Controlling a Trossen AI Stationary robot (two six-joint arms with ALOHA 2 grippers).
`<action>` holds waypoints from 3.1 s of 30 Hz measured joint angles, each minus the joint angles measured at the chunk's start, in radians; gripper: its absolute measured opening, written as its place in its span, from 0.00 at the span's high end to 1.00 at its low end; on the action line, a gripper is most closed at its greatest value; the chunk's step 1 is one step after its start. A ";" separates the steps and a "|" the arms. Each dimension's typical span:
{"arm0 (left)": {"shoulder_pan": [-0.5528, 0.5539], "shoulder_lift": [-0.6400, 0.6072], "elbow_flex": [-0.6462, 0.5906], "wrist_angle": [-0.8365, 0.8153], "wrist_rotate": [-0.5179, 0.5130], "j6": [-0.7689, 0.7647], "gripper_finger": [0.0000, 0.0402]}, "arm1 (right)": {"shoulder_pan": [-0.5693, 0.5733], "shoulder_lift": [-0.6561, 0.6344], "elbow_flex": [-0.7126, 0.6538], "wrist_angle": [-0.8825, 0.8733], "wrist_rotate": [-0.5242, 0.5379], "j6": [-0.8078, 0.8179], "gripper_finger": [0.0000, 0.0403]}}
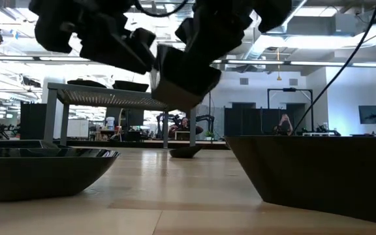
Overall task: Pick & Place Mini shaped plates
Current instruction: Stack the black distorted square plate on top of the black distorted square plate on the shelf
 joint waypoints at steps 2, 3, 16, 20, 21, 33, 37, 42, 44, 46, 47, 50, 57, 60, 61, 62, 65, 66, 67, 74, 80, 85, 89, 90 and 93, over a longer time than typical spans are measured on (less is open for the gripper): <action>0.005 0.012 0.000 0.004 0.023 0.000 0.53 | 0.000 -0.001 0.000 0.021 0.000 -0.028 1.00; 0.008 0.015 0.000 0.005 0.026 0.000 0.53 | 0.000 -0.001 0.000 0.022 0.000 -0.036 1.00; 0.005 0.000 0.000 0.026 0.027 0.045 0.77 | -0.028 0.000 0.000 0.024 0.002 -0.041 0.94; 0.003 0.000 0.000 0.022 0.031 0.075 0.92 | -0.038 -0.001 0.000 0.025 0.033 -0.103 0.88; 0.003 0.000 0.000 0.022 0.035 0.079 0.96 | -0.041 -0.002 0.000 0.025 0.051 -0.117 0.86; 0.008 0.007 0.000 0.015 0.071 0.027 0.98 | -0.041 -0.028 -0.001 -0.021 0.141 -0.214 0.64; 0.008 0.005 0.000 0.020 -0.022 0.022 0.98 | -0.018 -0.028 0.000 -0.074 0.146 -0.162 0.59; 0.013 -0.017 0.005 0.038 -0.205 0.024 0.98 | 0.030 -0.049 0.006 -0.196 0.336 -0.082 0.55; 0.015 -0.038 0.012 0.029 -0.288 0.023 0.98 | 0.053 -0.066 0.006 -0.296 0.471 -0.029 0.55; 0.014 -0.068 0.021 0.006 -0.399 0.019 0.98 | 0.071 -0.080 -0.002 -0.425 0.565 0.050 0.54; 0.015 -0.085 0.031 0.011 -0.458 0.023 0.98 | 0.081 -0.087 -0.001 -0.456 0.598 0.104 0.54; 0.028 -0.165 0.050 0.020 -0.562 0.027 0.98 | 0.095 -0.117 0.000 -0.583 0.666 0.280 0.54; 0.047 -0.222 0.047 -0.022 -0.339 -0.062 0.98 | 0.109 -0.126 0.001 -0.531 0.657 0.319 0.56; 0.048 -0.215 0.047 -0.034 -0.342 -0.060 0.98 | 0.120 -0.118 0.000 -0.533 0.650 0.318 0.56; 0.051 -0.214 0.047 -0.044 -0.353 -0.059 0.98 | 0.123 -0.116 0.000 -0.536 0.648 0.318 0.56; 0.054 -0.215 0.047 -0.055 -0.374 -0.059 0.98 | 0.124 -0.116 0.000 -0.537 0.646 0.319 0.56; 0.067 -0.227 0.047 -0.076 -0.481 -0.056 0.98 | 0.123 -0.116 0.000 -0.537 0.634 0.330 0.55; 0.078 -0.235 0.047 -0.078 -0.512 -0.056 0.98 | 0.123 -0.116 0.000 -0.539 0.633 0.330 0.55; 0.090 -0.244 0.047 -0.079 -0.536 -0.056 0.98 | 0.124 -0.116 0.000 -0.543 0.633 0.330 0.55; 0.215 -0.344 0.047 -0.121 -0.575 -0.063 0.98 | 0.127 -0.116 0.000 -0.543 0.623 0.380 0.57; 0.338 -0.385 0.046 -0.266 -0.589 -0.222 0.98 | 0.127 -0.116 0.000 -0.542 0.597 0.438 0.59; 0.379 -0.382 0.023 -0.298 -0.528 -0.244 0.98 | 0.127 -0.116 0.000 -0.540 0.577 0.445 0.59; 0.380 -0.382 0.019 -0.297 -0.498 -0.243 0.96 | 0.125 -0.116 0.000 -0.538 0.577 0.445 0.59; 0.385 -0.382 0.019 -0.296 -0.497 -0.243 0.96 | 0.125 -0.116 0.000 -0.535 0.577 0.445 0.59; 0.408 -0.382 0.017 -0.296 -0.497 -0.242 0.96 | 0.125 -0.116 0.000 -0.533 0.577 0.445 0.59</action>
